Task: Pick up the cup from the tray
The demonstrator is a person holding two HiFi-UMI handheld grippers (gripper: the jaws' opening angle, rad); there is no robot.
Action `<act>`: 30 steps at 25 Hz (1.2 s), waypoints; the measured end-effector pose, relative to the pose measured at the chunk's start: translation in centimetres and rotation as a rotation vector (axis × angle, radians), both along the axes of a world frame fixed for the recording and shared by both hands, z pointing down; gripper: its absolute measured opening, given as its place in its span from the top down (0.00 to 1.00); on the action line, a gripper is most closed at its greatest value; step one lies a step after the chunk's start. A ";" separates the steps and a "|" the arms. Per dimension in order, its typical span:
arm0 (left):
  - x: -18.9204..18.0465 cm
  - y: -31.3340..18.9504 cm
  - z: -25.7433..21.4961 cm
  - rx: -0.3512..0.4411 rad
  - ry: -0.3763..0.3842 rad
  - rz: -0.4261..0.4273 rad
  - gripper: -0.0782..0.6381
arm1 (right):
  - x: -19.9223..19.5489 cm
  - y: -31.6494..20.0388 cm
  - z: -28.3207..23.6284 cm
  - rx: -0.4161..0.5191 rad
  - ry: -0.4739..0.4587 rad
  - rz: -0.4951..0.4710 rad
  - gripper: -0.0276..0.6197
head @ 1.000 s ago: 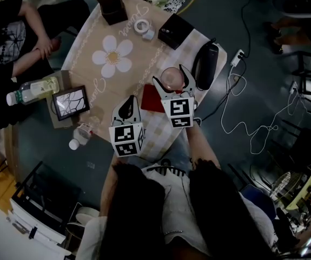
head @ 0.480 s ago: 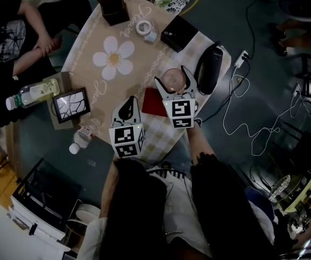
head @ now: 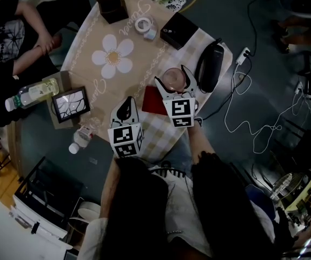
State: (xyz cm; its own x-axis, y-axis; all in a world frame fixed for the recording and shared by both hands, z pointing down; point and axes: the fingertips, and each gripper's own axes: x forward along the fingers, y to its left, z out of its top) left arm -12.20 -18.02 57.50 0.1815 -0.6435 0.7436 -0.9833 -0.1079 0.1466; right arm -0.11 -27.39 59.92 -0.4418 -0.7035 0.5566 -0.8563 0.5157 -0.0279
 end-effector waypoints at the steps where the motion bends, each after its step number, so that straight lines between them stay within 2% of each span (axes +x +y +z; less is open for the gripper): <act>1: -0.1 0.1 0.2 -0.005 0.000 -0.004 0.88 | -0.1 0.0 -0.1 0.002 -0.012 -0.005 0.32; 6: -0.6 0.6 0.7 -0.032 0.011 -0.049 0.88 | -0.4 -0.2 -1.4 0.027 -0.069 -0.005 0.32; 14: -0.3 0.7 -0.6 0.005 0.021 -0.036 0.88 | 0.1 0.0 -4.8 0.084 -0.075 0.005 0.32; 18: -0.3 0.1 -2.7 0.058 0.033 -0.031 0.88 | 0.3 0.7 -6.4 0.099 -0.066 0.003 0.32; 22: -0.2 0.2 -4.6 0.114 0.047 -0.018 0.88 | 0.8 1.5 -8.7 0.107 -0.064 0.048 0.32; 30: -0.2 0.5 -9.5 0.252 0.100 -0.010 0.88 | 0.2 4.4 -14.1 0.111 -0.160 0.061 0.32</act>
State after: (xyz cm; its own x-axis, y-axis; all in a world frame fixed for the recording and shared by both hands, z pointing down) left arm -12.40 -17.51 48.00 0.2389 -0.8081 0.5384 -0.9665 -0.1440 0.2126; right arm 0.04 -23.02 45.83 -0.4727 -0.7851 0.4003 -0.8755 0.4702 -0.1117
